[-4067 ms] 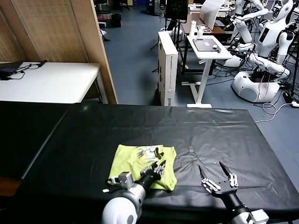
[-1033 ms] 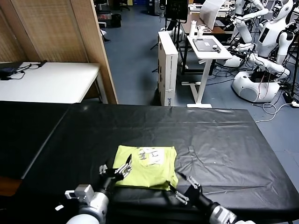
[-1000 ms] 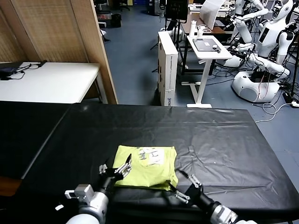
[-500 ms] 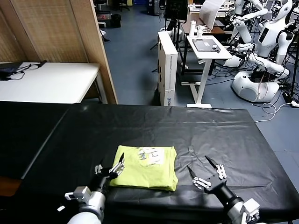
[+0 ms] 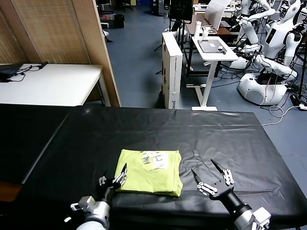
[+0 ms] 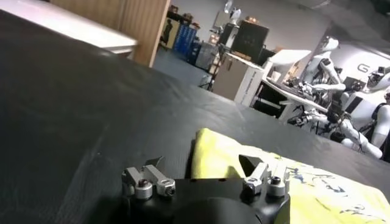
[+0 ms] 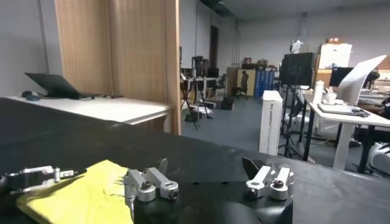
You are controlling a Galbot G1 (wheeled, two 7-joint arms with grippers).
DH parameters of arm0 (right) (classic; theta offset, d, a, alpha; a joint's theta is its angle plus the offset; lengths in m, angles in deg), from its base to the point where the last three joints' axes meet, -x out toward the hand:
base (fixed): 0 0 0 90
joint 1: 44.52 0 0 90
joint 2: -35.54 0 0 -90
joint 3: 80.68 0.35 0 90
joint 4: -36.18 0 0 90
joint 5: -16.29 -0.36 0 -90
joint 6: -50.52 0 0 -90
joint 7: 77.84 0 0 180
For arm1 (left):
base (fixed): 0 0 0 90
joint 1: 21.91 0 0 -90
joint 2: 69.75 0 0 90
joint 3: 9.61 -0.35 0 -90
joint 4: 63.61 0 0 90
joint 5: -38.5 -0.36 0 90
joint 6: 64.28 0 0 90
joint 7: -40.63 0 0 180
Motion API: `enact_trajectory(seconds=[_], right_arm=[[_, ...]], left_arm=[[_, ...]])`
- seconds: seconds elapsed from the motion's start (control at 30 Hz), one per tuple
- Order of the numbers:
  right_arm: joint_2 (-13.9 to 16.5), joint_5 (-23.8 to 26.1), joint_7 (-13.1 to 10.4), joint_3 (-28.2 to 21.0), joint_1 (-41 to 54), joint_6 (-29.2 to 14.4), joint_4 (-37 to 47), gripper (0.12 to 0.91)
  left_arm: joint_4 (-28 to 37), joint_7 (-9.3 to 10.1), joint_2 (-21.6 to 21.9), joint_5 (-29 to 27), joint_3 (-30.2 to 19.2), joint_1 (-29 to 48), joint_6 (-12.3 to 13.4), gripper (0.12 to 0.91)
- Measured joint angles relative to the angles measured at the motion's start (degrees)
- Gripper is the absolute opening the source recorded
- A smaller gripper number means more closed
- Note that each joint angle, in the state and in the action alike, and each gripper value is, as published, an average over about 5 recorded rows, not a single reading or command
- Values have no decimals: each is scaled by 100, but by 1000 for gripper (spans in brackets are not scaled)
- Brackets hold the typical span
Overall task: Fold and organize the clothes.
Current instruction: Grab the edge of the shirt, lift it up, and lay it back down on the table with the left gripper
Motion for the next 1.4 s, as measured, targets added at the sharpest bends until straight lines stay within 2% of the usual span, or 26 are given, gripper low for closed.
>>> enact_trajectory(seconds=[0.13,0.23,0.4,0.5,0.67,0.8,1.03,1.13,1.2,1.27,1.4], right_arm=[[-6,59,8,-18,15,-1,21,907],[-9,90,11,-23,23,-5,38,907],[-22,184,17,-76,60,-23,84,907],[-29,238,20,-102,90,-32,119,907],[-55,305,22,-129,120,-44,169,907],[-83,379,20,-140,121,-60,214,907],[-145,436,-27,-170,188,-84,340,907],[-189,457,-31,-218,211,-91,400,907],[-211,474,-31,-254,223,-96,434,907],[-225,486,-31,-281,233,-102,462,907],[-260,528,-29,-307,223,-116,505,907]], left_arm=[[-12,25,-14,105,-28,11,-86,742],[-41,35,-17,181,-34,11,-151,619],[-150,40,-5,309,-34,3,-291,314],[-243,72,33,387,-8,-28,-426,196],[-493,112,197,248,221,-75,-654,185],[-771,105,539,134,743,-55,-784,182],[-1274,116,1492,-277,2099,-46,-658,182],[-1549,162,1674,-525,2358,-97,-709,182],[-1738,185,1663,-764,2274,-137,-732,182],[-1861,198,1570,-1094,1961,-162,-688,182],[-1800,262,1264,-1652,857,-112,-573,182]])
